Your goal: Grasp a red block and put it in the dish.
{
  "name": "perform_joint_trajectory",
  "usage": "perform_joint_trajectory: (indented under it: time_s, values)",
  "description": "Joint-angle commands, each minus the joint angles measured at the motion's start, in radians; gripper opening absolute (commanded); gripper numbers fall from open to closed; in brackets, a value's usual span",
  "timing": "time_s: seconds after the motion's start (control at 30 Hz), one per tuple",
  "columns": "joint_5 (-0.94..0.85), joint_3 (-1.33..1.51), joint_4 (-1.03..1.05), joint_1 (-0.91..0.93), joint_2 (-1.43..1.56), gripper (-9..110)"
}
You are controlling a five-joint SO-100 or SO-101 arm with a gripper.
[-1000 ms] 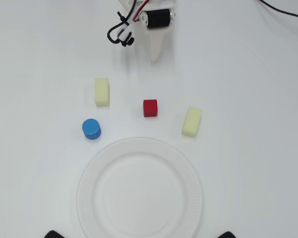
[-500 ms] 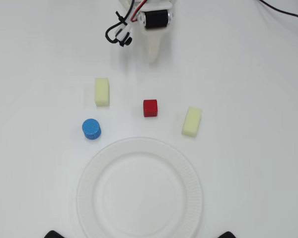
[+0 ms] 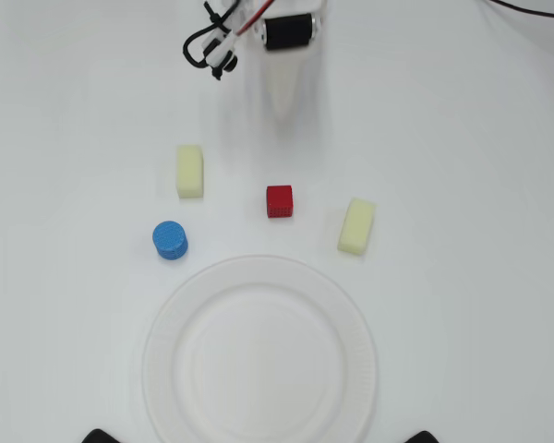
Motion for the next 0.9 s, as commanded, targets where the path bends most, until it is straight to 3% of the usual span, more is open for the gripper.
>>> perform_joint_trajectory:
  time_s: [0.0,0.37,0.87]
  values:
    - [0.017,-0.189,-0.014,-0.017,-0.16,20]
    - [0.058,-0.485,-0.071,-0.061,-0.601,24]
    - [0.02,-0.581,-0.172,-0.014,-0.839,24]
